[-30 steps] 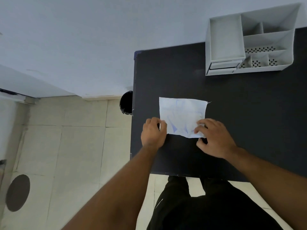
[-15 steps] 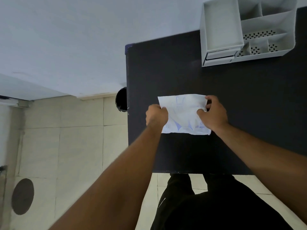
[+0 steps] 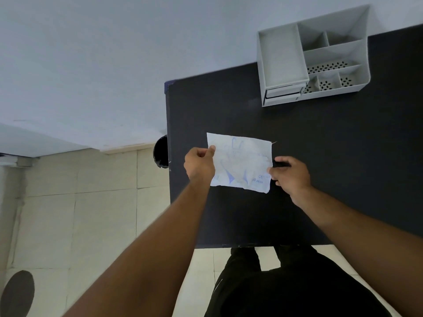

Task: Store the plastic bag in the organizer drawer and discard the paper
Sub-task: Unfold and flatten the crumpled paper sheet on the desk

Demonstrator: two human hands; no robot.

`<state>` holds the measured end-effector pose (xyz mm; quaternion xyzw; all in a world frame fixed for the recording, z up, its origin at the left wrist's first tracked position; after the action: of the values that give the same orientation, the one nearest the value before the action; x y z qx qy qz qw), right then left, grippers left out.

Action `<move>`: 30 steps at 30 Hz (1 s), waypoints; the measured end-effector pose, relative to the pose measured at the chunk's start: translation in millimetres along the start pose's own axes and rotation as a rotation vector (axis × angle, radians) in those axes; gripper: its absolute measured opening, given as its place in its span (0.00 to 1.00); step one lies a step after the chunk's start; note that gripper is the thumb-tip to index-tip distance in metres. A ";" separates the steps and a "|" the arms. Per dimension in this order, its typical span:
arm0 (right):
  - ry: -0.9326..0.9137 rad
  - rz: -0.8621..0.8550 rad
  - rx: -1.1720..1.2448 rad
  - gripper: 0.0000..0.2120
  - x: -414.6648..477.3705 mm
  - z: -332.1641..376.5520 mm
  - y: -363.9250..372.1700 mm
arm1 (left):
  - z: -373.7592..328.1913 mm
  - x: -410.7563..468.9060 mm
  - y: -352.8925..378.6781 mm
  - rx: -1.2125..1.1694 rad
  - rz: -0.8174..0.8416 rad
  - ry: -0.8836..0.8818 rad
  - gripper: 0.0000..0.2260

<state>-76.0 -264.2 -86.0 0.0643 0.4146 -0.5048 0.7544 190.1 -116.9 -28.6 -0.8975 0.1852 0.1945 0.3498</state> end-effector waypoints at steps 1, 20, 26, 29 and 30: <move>-0.006 -0.017 0.040 0.17 -1.2 2.2 -2.7 | -7.5 -2.4 -3.4 0.020 -0.020 0.057 0.09; -0.199 -0.059 0.093 0.13 -28.0 20.5 -10.8 | -93.5 -63.3 -14.0 0.174 -0.008 0.645 0.10; -0.254 -0.074 0.120 0.15 -37.4 29.7 -11.3 | -104.5 -82.0 -15.0 0.046 0.004 0.691 0.09; -0.237 -0.102 0.104 0.19 -37.9 28.4 -11.8 | -106.0 -89.4 -8.6 0.057 0.030 0.716 0.09; -0.238 -0.110 0.101 0.20 -37.5 28.1 -12.5 | -105.2 -89.7 -7.1 0.053 0.039 0.710 0.09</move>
<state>-75.9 -258.1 -37.9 0.0189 0.2991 -0.5697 0.7652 139.7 -168.0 89.8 -0.8960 0.3172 -0.1276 0.2832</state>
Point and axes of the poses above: each hand's wrist, its own x-axis towards the middle knuckle, its own y-axis out of the palm, z = x × y, the point moved 10 cm from there along x, towards the middle knuckle, and after that the axes turned 1 degree about -x, right-handed, at the moved point
